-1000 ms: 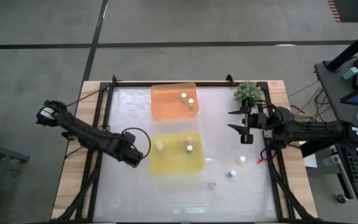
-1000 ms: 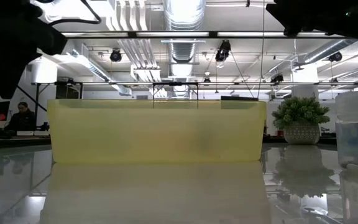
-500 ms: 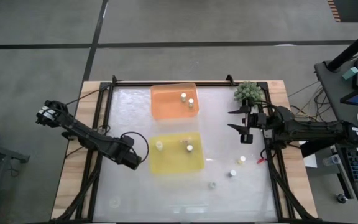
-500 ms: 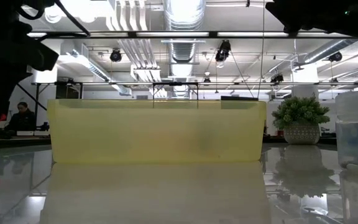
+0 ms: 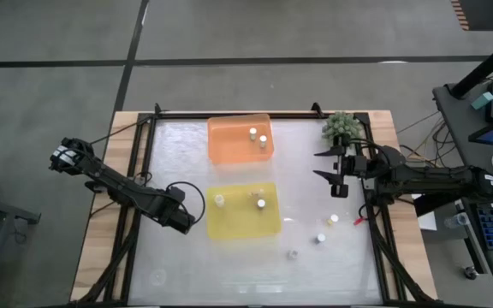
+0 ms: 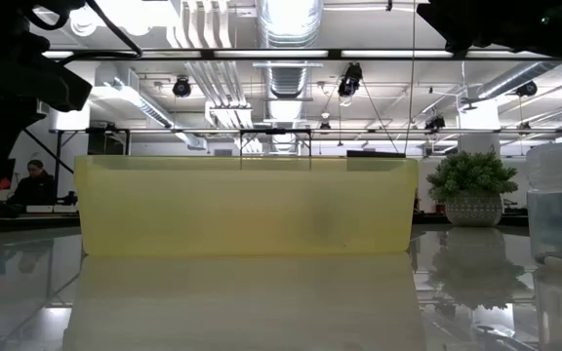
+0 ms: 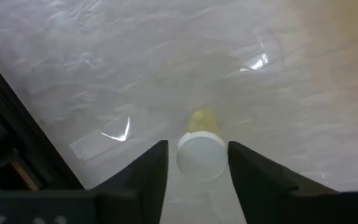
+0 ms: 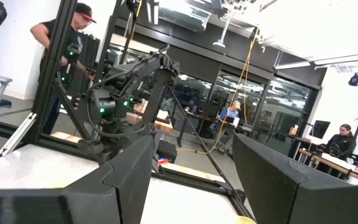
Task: Pick and place medicine bottles into bin by pill shape (circle, oval)
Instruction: Put the left yellow tablet bottle into the orange bin
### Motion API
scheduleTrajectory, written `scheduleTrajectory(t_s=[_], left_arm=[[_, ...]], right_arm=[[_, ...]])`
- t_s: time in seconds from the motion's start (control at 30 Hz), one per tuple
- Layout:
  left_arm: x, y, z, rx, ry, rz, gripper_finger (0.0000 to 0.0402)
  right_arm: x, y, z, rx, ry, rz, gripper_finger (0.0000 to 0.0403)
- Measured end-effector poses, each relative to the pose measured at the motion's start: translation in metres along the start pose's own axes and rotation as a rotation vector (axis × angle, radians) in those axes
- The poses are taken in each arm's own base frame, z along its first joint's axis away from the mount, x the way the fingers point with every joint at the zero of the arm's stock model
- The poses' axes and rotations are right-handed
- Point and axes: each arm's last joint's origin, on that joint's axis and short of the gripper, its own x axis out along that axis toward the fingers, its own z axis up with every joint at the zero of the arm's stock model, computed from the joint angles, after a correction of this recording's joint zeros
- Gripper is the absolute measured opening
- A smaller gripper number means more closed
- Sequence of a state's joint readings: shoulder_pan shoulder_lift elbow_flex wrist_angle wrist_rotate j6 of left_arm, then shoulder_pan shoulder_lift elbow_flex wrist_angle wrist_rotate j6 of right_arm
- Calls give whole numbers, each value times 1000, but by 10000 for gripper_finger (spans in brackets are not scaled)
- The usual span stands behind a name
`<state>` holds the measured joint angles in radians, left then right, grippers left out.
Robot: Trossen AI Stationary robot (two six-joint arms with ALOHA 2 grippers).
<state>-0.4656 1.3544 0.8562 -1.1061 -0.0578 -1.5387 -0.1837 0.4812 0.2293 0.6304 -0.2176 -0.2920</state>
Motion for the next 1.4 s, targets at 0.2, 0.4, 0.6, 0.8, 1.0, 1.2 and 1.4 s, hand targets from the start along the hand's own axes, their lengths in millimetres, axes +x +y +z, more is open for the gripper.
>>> scheduleTrajectory(t_s=[0.2,0.4,0.6,0.8,1.0,1.2,1.4], left_arm=[[0,0,0,0,0,1,105],[0,0,0,0,0,0,97],[-11,-5,1,17,6,-30,98],[-37,-6,9,42,5,-8,98],[-70,-11,33,65,-91,-67,98],[-99,-11,68,110,-233,-115,98],[-120,1,107,188,-333,-104,98]], right_arm=[[0,0,0,0,-1,0,215],[0,0,0,0,-1,0,215],[0,0,0,0,0,-1,215],[0,0,0,-8,1,-5,215],[1,-1,2,-16,-1,-11,215],[1,-1,2,-16,0,-11,215],[1,-1,2,-22,0,-12,215]])
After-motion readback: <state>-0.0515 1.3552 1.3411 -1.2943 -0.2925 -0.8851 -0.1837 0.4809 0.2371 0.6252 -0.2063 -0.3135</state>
